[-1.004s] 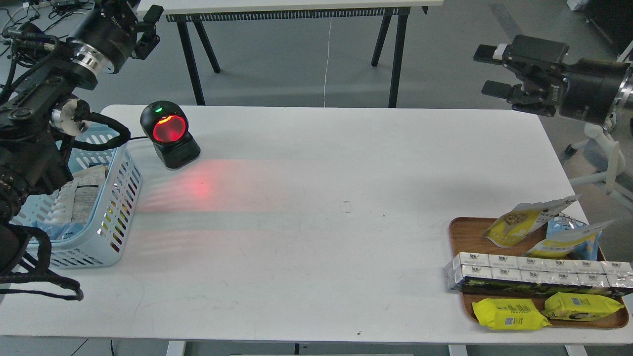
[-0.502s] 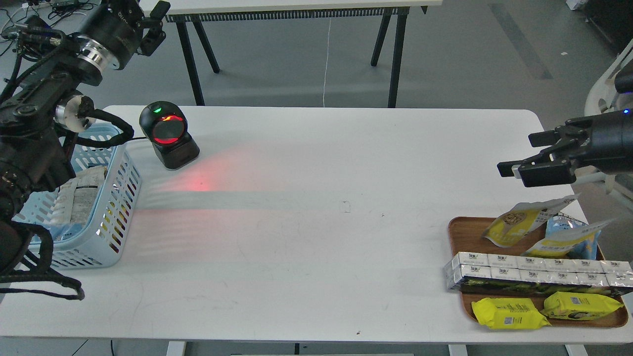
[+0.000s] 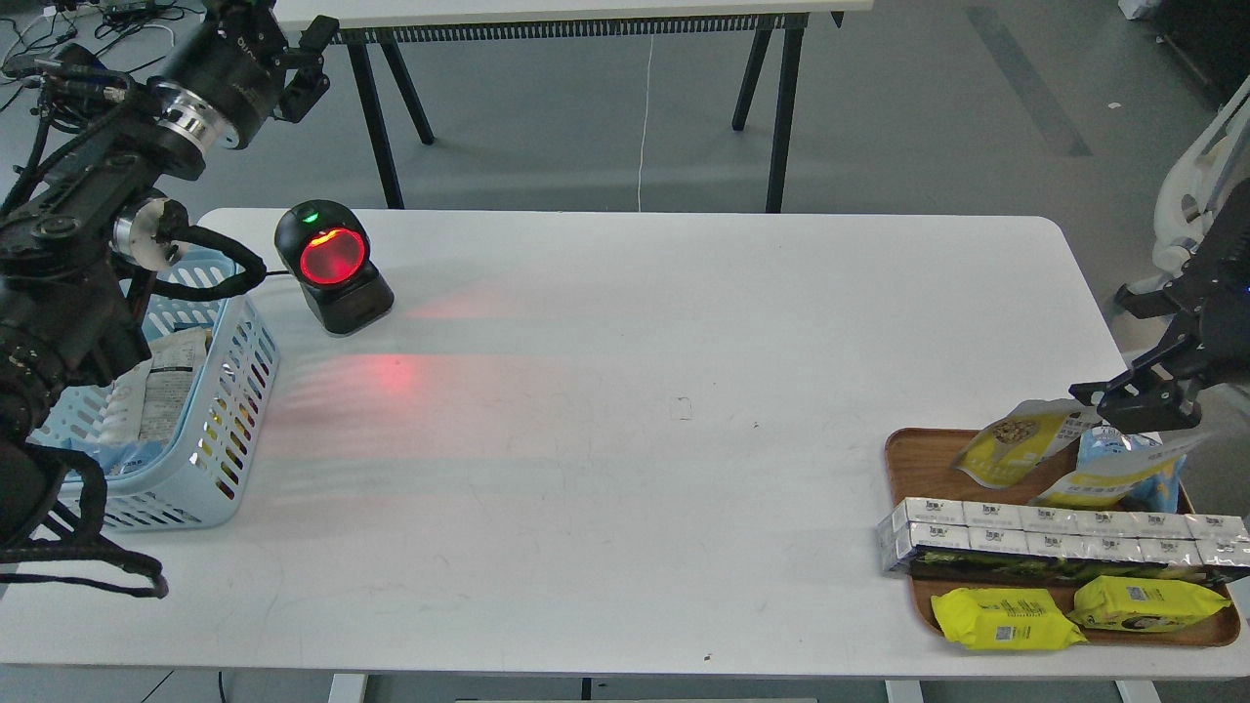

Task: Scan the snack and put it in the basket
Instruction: 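Lower the right gripper and grasp the yellow snack packet on the tray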

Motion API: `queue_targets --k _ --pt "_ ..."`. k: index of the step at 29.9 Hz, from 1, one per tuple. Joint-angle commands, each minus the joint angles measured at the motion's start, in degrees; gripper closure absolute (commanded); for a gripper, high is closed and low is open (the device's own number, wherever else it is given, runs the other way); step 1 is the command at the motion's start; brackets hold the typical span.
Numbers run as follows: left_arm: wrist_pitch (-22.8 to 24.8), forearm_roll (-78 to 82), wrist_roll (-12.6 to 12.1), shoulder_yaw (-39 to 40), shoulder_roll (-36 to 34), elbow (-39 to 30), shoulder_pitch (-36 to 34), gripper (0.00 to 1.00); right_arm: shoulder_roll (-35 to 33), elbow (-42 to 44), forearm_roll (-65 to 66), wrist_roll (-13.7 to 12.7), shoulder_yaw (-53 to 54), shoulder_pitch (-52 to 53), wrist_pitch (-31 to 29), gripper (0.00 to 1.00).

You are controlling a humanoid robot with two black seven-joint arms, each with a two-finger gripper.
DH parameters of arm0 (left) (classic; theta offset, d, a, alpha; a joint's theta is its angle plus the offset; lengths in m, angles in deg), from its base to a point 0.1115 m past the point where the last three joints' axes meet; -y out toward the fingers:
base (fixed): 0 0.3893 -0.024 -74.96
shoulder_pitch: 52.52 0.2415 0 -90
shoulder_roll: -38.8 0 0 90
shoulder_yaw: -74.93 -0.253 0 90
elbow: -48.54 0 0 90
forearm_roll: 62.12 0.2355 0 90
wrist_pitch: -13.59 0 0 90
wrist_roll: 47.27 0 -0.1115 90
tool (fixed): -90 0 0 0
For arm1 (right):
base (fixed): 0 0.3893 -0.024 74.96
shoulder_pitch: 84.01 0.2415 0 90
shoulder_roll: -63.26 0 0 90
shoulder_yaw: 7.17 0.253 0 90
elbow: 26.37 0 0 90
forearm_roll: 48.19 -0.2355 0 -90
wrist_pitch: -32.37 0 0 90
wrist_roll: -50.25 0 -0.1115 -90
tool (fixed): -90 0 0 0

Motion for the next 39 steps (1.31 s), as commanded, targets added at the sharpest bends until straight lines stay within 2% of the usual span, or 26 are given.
queue_targets --k 1,16,27,35,39 --pt "0.0 0.0 0.0 0.0 0.0 0.1 0.1 0.00 2.7 2.6 0.2 0.0 0.0 -1.0 0.0 0.01" --pt "0.0 0.0 0.0 0.0 -0.2 0.4 0.9 0.00 12.5 9.5 0.8 0.0 0.0 -7.4 0.0 0.01" --pt "0.0 -0.1 0.0 0.0 -0.1 0.4 0.9 0.00 11.7 8.6 0.4 0.0 3.2 -7.3 0.0 0.02" --pt "0.0 0.0 0.0 0.0 -0.1 0.4 0.9 0.00 7.4 3.1 0.3 0.0 3.9 -7.1 0.0 0.02" --pt "0.0 -0.1 0.0 0.0 -0.2 0.4 0.9 0.00 6.8 3.1 0.8 0.0 3.1 -8.1 0.0 0.03"
